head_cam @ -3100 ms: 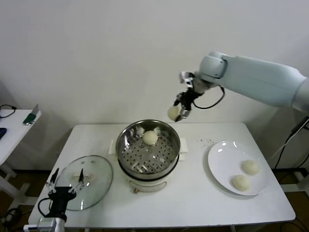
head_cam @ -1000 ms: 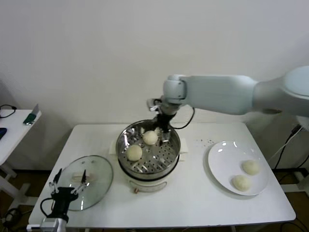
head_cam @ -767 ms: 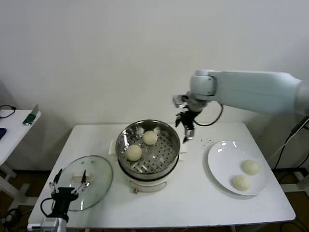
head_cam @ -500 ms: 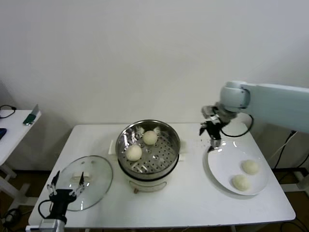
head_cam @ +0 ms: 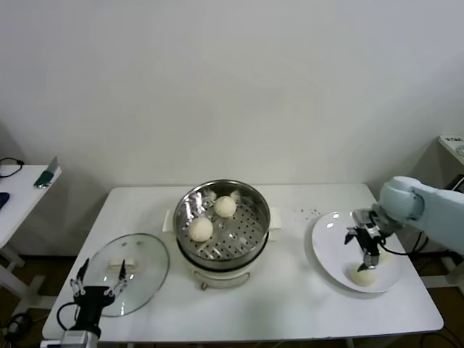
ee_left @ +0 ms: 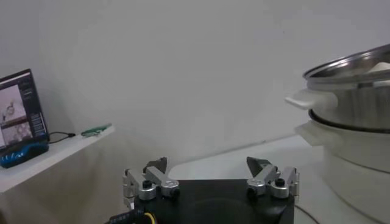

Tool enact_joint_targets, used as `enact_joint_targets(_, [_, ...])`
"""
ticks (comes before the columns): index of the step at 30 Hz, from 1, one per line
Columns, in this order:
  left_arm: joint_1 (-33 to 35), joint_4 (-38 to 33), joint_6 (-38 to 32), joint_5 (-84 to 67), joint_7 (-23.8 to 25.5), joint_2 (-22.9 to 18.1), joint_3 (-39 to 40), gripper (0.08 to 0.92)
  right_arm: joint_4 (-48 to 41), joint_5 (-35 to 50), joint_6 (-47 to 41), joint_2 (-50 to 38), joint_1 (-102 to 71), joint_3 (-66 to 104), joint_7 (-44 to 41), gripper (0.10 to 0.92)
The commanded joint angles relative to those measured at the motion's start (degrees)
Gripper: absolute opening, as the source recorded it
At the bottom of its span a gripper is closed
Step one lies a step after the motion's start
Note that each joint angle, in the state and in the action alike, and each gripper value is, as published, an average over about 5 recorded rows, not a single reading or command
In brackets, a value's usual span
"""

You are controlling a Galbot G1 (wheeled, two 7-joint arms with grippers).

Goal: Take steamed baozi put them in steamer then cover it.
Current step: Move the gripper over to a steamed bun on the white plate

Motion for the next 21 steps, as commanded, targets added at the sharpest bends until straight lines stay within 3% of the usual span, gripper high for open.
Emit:
enact_joint_targets(1, [0.3,0.1,0.0,0.5,0.0,-0.3,-0.2,0.823,-3.4,-8.2,1.2,-2.7,-12.9,10.6,-0.7,0.823])
enact_joint_targets(21, [0.6,0.4,-0.1,0.7,-0.1,-0.5,-0.3,0.823,-6.9,-7.3,1.4,3.4,-11.8,9.3,-1.5,0.823])
